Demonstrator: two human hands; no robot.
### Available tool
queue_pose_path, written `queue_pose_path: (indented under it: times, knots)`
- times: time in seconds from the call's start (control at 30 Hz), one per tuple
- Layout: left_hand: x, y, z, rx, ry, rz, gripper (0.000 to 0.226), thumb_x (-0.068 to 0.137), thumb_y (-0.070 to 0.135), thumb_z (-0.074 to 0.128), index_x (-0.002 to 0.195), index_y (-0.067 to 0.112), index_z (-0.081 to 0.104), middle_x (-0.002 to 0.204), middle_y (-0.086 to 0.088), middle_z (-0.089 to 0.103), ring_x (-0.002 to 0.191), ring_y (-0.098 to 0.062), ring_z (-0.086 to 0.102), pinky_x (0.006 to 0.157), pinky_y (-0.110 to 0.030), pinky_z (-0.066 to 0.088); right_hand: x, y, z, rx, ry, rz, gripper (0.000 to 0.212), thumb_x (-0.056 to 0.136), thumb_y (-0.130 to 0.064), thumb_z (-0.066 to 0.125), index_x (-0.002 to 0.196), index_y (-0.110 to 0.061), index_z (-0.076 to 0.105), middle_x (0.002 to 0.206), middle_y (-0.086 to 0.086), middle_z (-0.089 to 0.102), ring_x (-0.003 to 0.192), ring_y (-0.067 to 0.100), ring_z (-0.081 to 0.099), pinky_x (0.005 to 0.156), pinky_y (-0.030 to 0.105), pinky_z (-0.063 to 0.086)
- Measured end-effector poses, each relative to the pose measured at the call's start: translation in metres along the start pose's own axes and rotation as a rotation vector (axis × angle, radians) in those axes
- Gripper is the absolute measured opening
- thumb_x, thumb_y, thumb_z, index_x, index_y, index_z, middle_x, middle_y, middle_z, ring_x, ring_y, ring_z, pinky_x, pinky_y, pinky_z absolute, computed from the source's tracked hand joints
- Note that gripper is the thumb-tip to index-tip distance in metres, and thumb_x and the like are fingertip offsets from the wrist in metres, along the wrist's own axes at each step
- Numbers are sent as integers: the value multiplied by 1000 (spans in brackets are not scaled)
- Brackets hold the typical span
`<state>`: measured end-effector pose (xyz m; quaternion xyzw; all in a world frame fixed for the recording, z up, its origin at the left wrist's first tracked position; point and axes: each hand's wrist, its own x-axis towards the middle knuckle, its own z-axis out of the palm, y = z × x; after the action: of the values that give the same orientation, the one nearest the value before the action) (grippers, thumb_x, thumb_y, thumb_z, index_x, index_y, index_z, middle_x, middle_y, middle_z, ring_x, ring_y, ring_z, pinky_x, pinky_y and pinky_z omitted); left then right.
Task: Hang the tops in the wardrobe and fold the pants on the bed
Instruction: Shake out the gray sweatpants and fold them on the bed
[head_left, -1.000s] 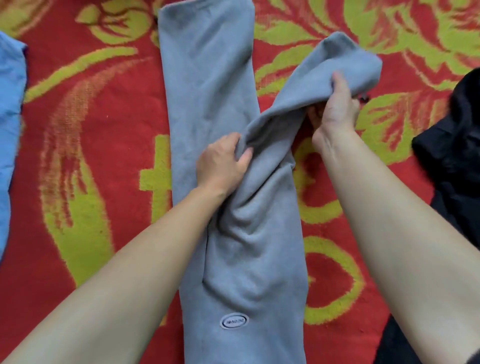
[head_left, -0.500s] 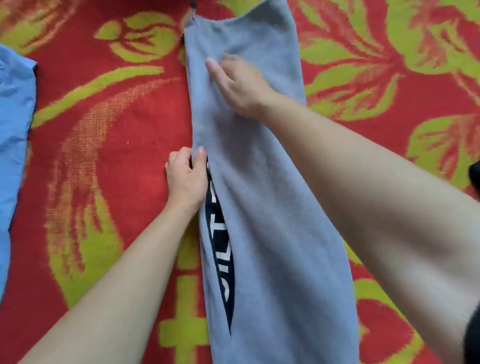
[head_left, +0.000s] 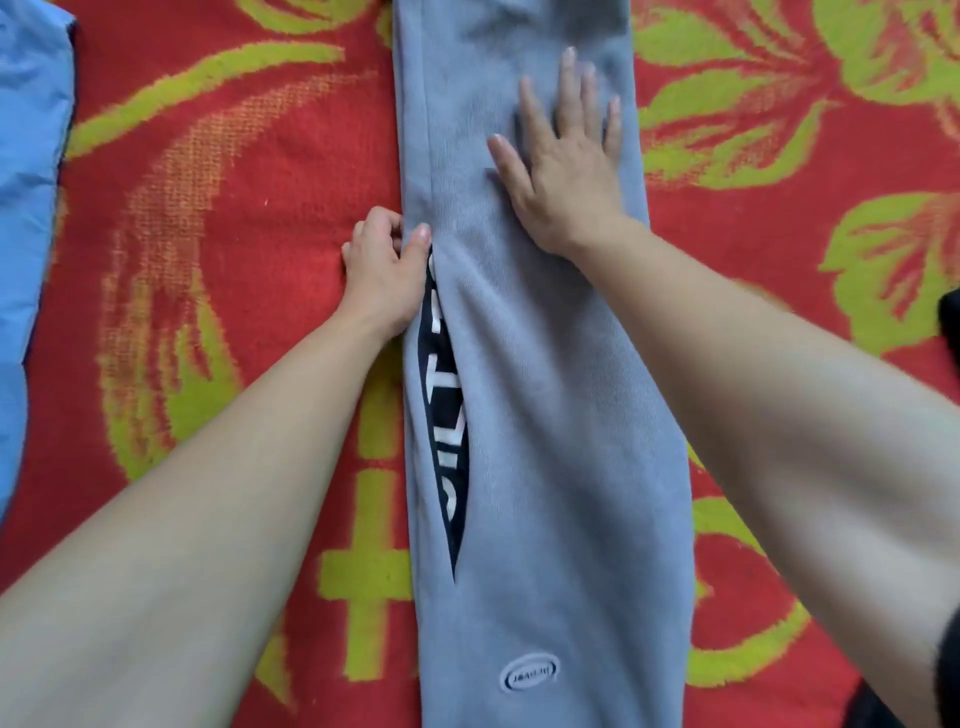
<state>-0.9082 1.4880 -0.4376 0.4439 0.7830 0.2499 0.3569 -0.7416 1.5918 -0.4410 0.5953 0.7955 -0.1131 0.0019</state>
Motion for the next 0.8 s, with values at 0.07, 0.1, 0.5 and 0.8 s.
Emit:
queue_pose_path:
  times: [0.07, 0.1, 0.5, 0.8]
  knots:
    - [-3, 2, 1, -8, 36, -8, 23, 101, 27, 49, 112, 7, 53, 108, -11, 58, 111, -31, 53, 101, -42, 38, -51, -7, -2, 30, 182, 17, 64, 103, -54, 26, 158, -20, 24, 164, 21, 10, 153, 36, 7, 123, 50, 3]
    - [-4, 2, 2, -45, 55, -25, 29, 100, 28, 49, 119, 6, 51, 105, -9, 59, 111, -30, 54, 100, -41, 39, -81, -9, 1, 53, 255, 4, 62, 104, -51, 30, 156, -18, 30, 163, 24, 16, 152, 38, 12, 122, 51, 6]
    - [-141, -68, 29, 366, -9, 261, 53, 106, 26, 31, 156, 18, 18, 163, -15, 11, 151, -29, 4, 123, -43, 8, -189, 17, 44, -77, 30, -70, 67, 102, -56, 28, 159, -20, 21, 164, 22, 9, 152, 39, 7, 121, 58, 4]
    - [-104, -53, 19, 651, -11, 357, 67, 101, 48, 24, 158, 20, 2, 164, -12, -7, 152, -26, -7, 121, -48, -4, -162, 31, 21, 18, -17, -55, 63, 102, -56, 31, 156, -26, 28, 166, 15, 6, 153, 32, 4, 123, 50, 3]
